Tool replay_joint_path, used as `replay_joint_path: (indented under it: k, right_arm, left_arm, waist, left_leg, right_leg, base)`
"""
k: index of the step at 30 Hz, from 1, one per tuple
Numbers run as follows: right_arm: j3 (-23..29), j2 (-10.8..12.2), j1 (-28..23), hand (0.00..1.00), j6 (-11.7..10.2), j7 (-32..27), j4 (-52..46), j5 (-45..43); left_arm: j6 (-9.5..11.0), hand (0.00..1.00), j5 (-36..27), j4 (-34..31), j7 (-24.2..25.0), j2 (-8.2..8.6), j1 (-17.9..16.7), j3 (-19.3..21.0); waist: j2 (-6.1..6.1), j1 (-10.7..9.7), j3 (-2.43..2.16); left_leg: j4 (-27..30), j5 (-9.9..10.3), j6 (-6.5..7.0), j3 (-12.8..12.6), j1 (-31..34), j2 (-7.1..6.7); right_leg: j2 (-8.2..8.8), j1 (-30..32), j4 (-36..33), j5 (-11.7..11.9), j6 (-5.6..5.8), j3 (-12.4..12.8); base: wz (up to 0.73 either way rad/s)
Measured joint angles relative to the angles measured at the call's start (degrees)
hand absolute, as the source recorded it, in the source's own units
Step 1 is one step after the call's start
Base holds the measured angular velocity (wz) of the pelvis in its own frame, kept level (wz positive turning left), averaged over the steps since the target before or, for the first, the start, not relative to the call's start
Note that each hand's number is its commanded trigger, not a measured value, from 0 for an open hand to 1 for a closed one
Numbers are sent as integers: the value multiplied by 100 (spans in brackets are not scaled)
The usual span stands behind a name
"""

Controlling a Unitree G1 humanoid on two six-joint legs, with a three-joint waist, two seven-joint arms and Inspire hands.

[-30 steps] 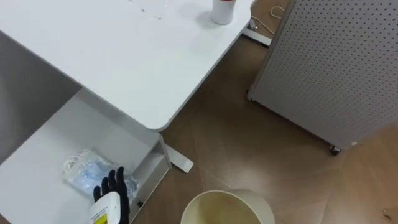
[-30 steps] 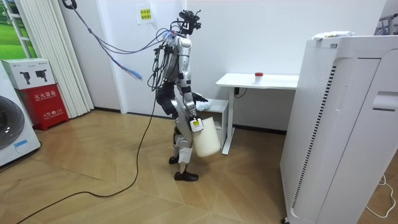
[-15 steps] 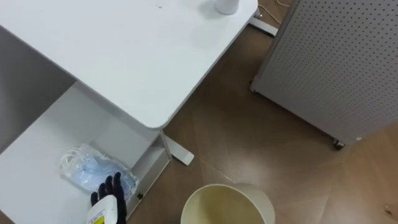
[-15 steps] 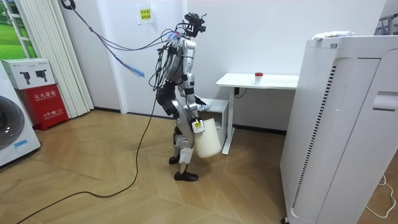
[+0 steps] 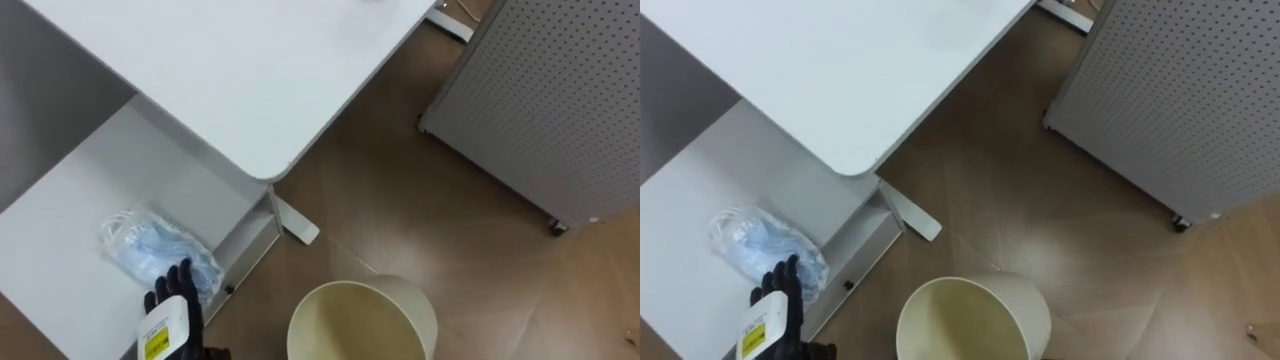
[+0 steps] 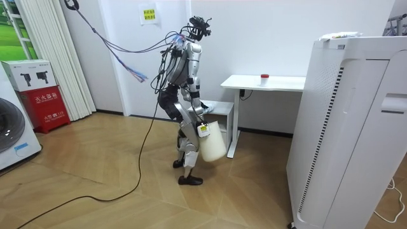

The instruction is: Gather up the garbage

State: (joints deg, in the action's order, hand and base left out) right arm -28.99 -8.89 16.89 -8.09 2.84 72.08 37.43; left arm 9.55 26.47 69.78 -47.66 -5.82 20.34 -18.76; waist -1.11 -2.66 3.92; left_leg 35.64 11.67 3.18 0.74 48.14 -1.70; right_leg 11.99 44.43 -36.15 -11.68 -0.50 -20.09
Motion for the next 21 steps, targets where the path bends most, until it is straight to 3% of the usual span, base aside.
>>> replay_joint_path:
  k: [9,10,11,12,14,21]
  right_arm:
    - [-13,-7,82,100,10,-74,-116,-61]
    - [-13,-11,95,100,10,-74,-117,-60]
    - [-14,-15,107,100,16,-76,-116,-57]
    - [-17,-25,143,100,53,-78,-113,-35]
    - [-30,-32,198,100,86,-78,-103,-22]
    - [-131,-62,284,100,192,-94,-106,56]
  left_arm:
    - [-27,1,-217,116,114,-36,335,0]
    - [-44,20,-218,122,128,-47,358,2]
    - [-49,80,-219,133,138,-49,377,6]
    - [-51,100,-221,185,163,-58,433,11]
    - [-59,100,-220,241,166,-92,523,11]
    - [-79,100,-324,222,-193,-320,800,68]
  waist:
    - [60,-1,54]
    - [74,-3,68]
    - [77,1,76]
    - [78,4,96]
    - [70,5,129]
    - [70,64,129]
  left_leg:
    - [172,17,-16,-12,174,-2]
    - [189,19,-21,-12,176,4]
    - [198,21,-24,-13,178,5]
    - [207,22,-25,-18,180,4]
    - [227,23,-28,-23,189,3]
    - [245,23,-36,-49,301,15]
  right_leg:
    - [79,160,-282,-132,-43,-21]
    - [75,160,-291,-138,-49,-20]
    - [76,163,-300,-143,-54,-19]
    - [85,169,-320,-152,-60,-20]
    - [97,185,-346,-172,-69,-21]
    - [99,282,-377,-183,-83,-38]
  base:
    - [9]
    - [0]
    - [0]
    - [0]
    - [0]
    - [1]
